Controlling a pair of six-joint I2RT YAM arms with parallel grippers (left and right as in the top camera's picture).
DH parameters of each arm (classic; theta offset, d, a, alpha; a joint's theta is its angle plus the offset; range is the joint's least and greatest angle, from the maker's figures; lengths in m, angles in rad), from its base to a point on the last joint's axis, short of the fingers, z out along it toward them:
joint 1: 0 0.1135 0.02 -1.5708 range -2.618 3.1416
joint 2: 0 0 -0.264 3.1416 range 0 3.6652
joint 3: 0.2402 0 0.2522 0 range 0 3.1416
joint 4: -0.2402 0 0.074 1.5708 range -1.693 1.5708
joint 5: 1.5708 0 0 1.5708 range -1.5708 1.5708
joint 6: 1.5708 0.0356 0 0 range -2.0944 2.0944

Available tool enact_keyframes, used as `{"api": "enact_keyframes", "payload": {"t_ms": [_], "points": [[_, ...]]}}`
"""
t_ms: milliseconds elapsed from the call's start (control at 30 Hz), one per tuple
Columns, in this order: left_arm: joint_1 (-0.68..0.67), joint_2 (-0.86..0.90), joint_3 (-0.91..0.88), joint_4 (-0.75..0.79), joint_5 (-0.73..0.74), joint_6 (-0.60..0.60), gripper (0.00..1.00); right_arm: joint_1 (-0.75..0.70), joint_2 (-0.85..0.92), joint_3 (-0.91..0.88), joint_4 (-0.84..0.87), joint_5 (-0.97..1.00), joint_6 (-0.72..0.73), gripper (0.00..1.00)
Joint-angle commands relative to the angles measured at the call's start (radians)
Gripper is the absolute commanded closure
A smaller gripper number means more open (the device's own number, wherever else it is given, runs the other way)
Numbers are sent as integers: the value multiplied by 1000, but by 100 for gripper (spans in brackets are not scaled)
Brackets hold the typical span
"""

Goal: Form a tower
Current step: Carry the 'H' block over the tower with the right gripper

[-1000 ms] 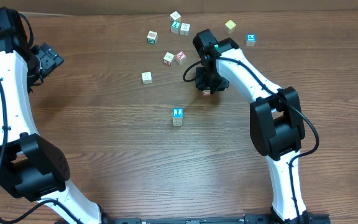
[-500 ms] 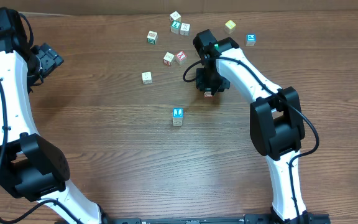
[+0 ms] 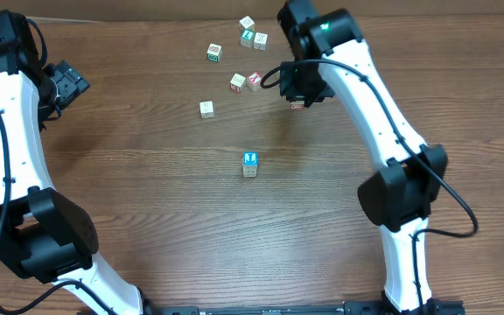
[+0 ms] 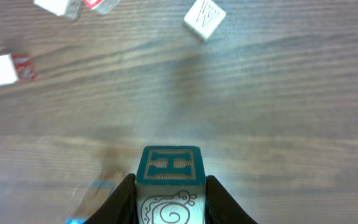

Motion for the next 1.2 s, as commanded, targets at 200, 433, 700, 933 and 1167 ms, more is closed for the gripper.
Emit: {"api": "enact_keyframes", "payload": {"t_ms": [200,433,700,933,1167], "points": [[-5,-2,1,1,-5,5,1,53,-51,24,-116,-85,0,75],[-5,-2,1,1,-5,5,0,108,-51,24,-117,-142,5,76],[-5,-2,1,1,-5,5,1,193,-51,21,-116,-142,35,76],[-5,-2,1,1,-5,5,0,265,-51,-11,-117,-131,70,76],[-5,-2,1,1,-5,5,0,286,-51,-38,-114,-81,142,76]]}}
